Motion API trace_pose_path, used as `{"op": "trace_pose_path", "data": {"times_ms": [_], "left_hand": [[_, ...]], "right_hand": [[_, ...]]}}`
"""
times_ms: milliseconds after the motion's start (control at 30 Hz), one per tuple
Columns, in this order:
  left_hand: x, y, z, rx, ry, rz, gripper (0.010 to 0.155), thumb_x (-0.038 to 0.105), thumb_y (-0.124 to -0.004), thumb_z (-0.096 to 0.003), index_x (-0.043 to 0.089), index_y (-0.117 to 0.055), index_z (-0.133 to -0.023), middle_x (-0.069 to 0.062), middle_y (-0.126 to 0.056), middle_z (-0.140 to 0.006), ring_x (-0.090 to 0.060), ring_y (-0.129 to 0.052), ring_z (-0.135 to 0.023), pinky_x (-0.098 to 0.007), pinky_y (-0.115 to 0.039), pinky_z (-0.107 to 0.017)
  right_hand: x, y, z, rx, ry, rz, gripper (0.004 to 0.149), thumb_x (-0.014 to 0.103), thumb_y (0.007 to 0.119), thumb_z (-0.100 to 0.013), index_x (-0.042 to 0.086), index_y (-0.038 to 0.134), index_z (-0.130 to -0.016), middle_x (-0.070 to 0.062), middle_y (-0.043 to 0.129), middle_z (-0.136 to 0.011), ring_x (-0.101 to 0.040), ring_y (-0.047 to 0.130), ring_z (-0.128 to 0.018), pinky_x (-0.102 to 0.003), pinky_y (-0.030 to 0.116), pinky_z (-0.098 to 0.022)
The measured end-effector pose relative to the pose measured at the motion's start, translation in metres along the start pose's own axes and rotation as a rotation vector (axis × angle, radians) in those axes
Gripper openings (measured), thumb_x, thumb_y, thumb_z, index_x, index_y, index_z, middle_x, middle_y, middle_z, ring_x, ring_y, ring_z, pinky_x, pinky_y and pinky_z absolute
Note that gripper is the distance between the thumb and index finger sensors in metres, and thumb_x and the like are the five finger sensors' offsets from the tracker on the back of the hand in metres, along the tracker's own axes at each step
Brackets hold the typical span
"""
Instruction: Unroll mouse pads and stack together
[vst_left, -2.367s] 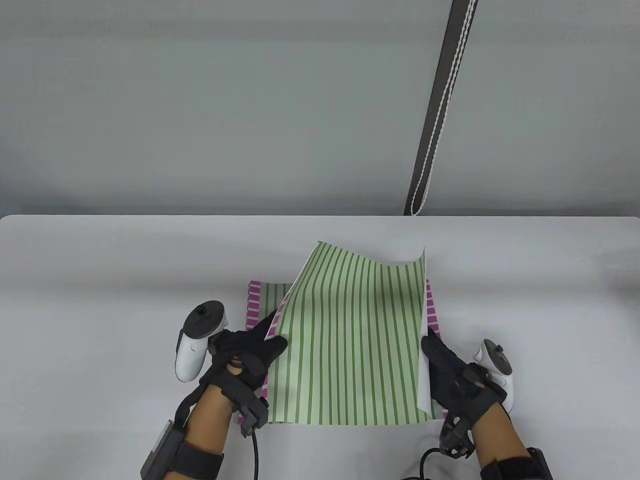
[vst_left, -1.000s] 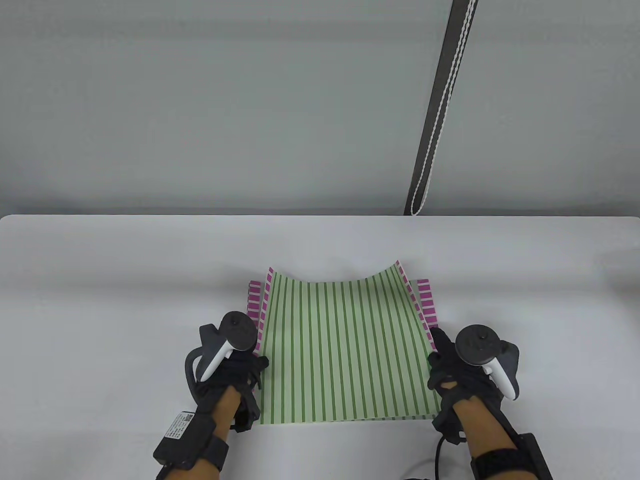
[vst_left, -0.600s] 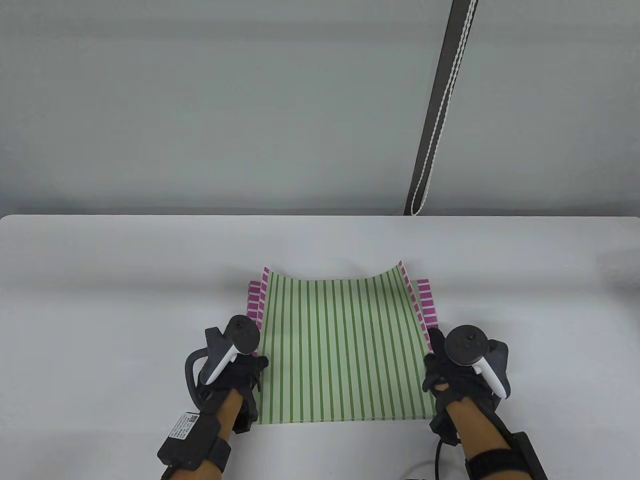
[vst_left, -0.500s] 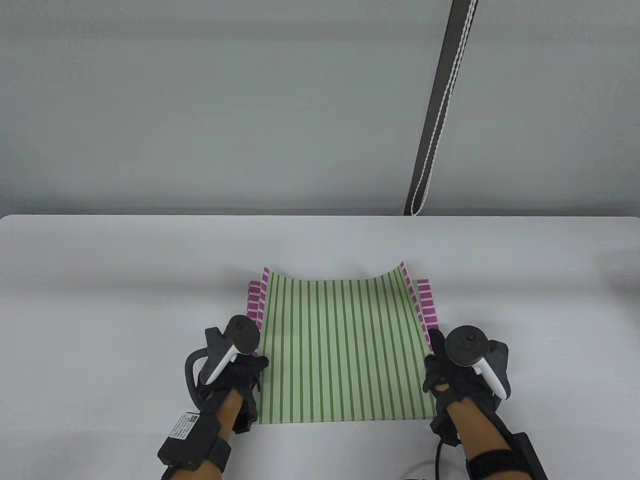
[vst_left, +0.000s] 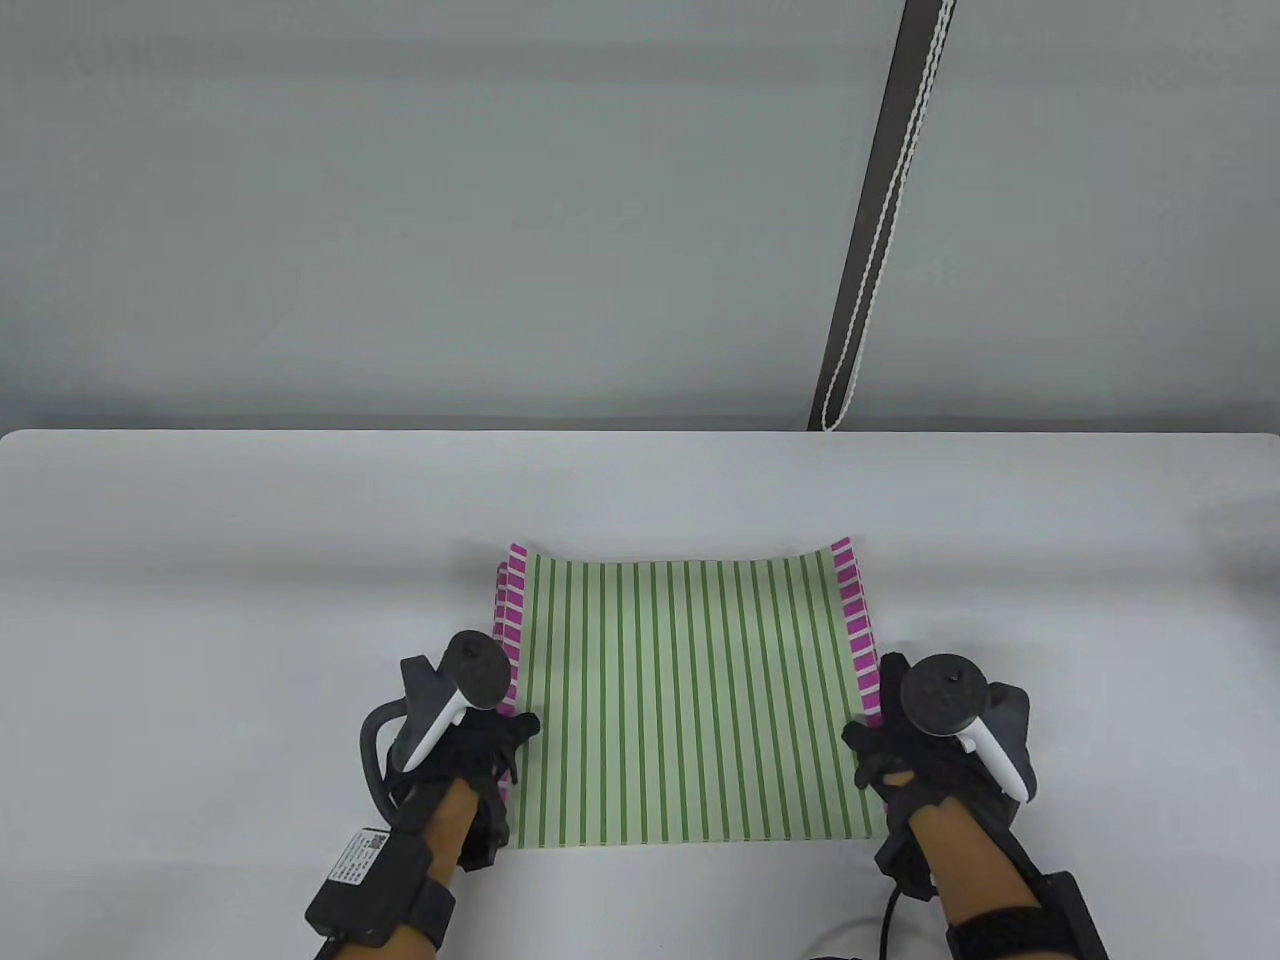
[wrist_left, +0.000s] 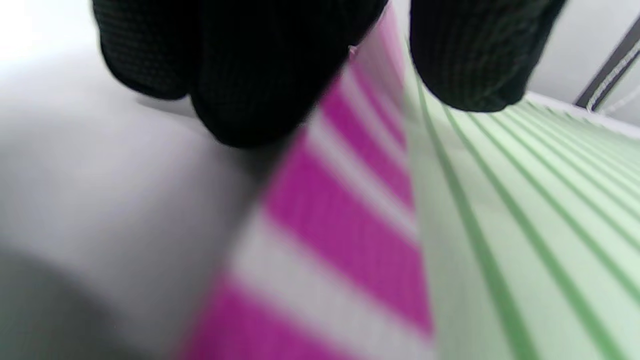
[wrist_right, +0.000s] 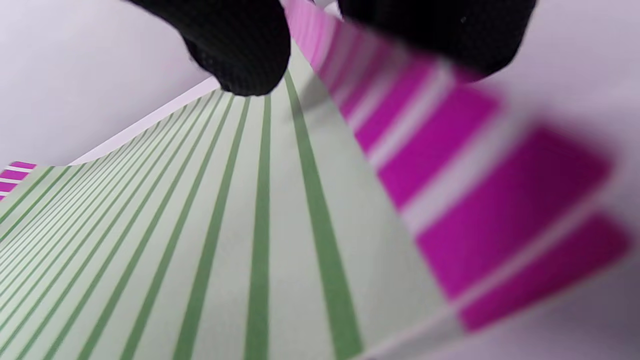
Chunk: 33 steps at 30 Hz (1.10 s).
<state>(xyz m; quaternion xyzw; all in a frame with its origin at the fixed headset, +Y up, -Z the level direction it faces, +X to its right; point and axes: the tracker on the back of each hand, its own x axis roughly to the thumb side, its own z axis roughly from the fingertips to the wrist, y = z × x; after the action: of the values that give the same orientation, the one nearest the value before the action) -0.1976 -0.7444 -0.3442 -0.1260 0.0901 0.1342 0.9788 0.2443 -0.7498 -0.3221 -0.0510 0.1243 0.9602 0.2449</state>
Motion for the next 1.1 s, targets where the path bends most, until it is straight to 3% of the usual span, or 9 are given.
{"op": "trace_pose_path", "data": {"times_ms": [67, 167, 300, 367, 467, 500, 567, 800, 1100], "left_hand": [[-0.001, 0.013, 0.008, 0.081, -0.025, 0.024, 0.084, 0.058, -0.085, -0.0335, 0.028, -0.051, -0.104, -0.005, -0.076, -0.097, -0.028, -0.093, -0.075, -0.051, -0.077, -0.06], [0.011, 0.02, 0.017, 0.04, -0.147, -0.01, 0.089, 0.056, -0.088, -0.0332, 0.033, -0.043, -0.107, -0.007, -0.043, -0.114, -0.04, -0.062, -0.099, -0.06, -0.059, -0.071], [0.025, 0.001, 0.015, -0.183, -0.224, -0.251, 0.099, 0.064, -0.085, -0.0308, 0.039, -0.029, -0.108, -0.001, -0.015, -0.118, -0.043, -0.036, -0.108, -0.065, -0.043, -0.076], [0.024, -0.015, 0.01, -0.301, -0.215, -0.312, 0.101, 0.066, -0.085, -0.0303, 0.038, -0.027, -0.108, -0.001, -0.014, -0.118, -0.044, -0.033, -0.108, -0.066, -0.042, -0.075], [0.018, -0.029, 0.003, -0.472, -0.19, -0.357, 0.1, 0.067, -0.081, -0.0321, 0.037, -0.022, -0.108, -0.003, -0.01, -0.117, -0.045, -0.028, -0.108, -0.067, -0.039, -0.075], [0.014, -0.028, 0.002, -0.5, -0.201, -0.3, 0.101, 0.067, -0.08, -0.033, 0.037, -0.017, -0.106, -0.002, -0.007, -0.116, -0.045, -0.027, -0.108, -0.065, -0.04, -0.076], [0.012, -0.029, 0.0, -0.459, -0.216, -0.257, 0.101, 0.065, -0.083, -0.0321, 0.037, -0.022, -0.107, -0.003, -0.012, -0.116, -0.045, -0.028, -0.107, -0.066, -0.041, -0.074], [0.007, -0.03, -0.002, -0.477, -0.23, -0.223, 0.101, 0.065, -0.082, -0.0325, 0.037, -0.02, -0.107, -0.004, -0.009, -0.115, -0.045, -0.023, -0.106, -0.065, -0.039, -0.075], [0.006, -0.031, -0.001, -0.42, -0.236, -0.209, 0.1, 0.066, -0.084, -0.0301, 0.038, -0.025, -0.107, -0.003, -0.014, -0.116, -0.044, -0.028, -0.107, -0.065, -0.042, -0.074]], "right_hand": [[0.011, -0.011, 0.009, -0.051, -0.062, 0.093, 0.086, 0.029, 0.09, -0.05, 0.006, 0.03, -0.108, -0.032, 0.046, -0.105, -0.055, 0.066, -0.086, -0.059, 0.068, -0.055], [0.036, -0.008, 0.018, -0.062, -0.216, 0.212, 0.085, 0.029, 0.092, -0.049, 0.009, 0.036, -0.11, -0.028, 0.035, -0.11, -0.059, 0.044, -0.095, -0.068, 0.052, -0.064], [0.054, 0.026, 0.014, 0.149, -0.343, 0.287, 0.089, 0.032, 0.093, -0.048, 0.012, 0.034, -0.11, -0.026, 0.028, -0.112, -0.059, 0.031, -0.099, -0.073, 0.04, -0.066], [0.05, 0.038, 0.008, 0.262, -0.307, 0.288, 0.09, 0.033, 0.094, -0.048, 0.013, 0.033, -0.11, -0.027, 0.027, -0.112, -0.06, 0.029, -0.099, -0.074, 0.038, -0.066], [0.036, 0.037, 0.003, 0.361, -0.253, 0.282, 0.089, 0.036, 0.092, -0.049, 0.012, 0.033, -0.11, -0.027, 0.028, -0.112, -0.056, 0.029, -0.101, -0.073, 0.037, -0.066], [0.031, 0.035, 0.003, 0.347, -0.242, 0.24, 0.089, 0.033, 0.094, -0.048, 0.011, 0.035, -0.11, -0.027, 0.028, -0.112, -0.055, 0.028, -0.102, -0.073, 0.035, -0.066], [0.018, 0.03, 0.003, 0.356, -0.239, 0.214, 0.087, 0.03, 0.094, -0.047, 0.009, 0.037, -0.11, -0.025, 0.028, -0.112, -0.052, 0.03, -0.102, -0.073, 0.038, -0.066], [-0.007, 0.014, 0.004, 0.385, -0.208, 0.191, 0.082, 0.017, 0.094, -0.046, 0.008, 0.044, -0.109, -0.021, 0.029, -0.113, -0.05, 0.031, -0.104, -0.073, 0.036, -0.068], [-0.003, 0.014, 0.004, 0.375, -0.215, 0.234, 0.083, 0.018, 0.095, -0.046, 0.007, 0.043, -0.109, -0.023, 0.031, -0.113, -0.053, 0.034, -0.103, -0.075, 0.037, -0.067]]}}
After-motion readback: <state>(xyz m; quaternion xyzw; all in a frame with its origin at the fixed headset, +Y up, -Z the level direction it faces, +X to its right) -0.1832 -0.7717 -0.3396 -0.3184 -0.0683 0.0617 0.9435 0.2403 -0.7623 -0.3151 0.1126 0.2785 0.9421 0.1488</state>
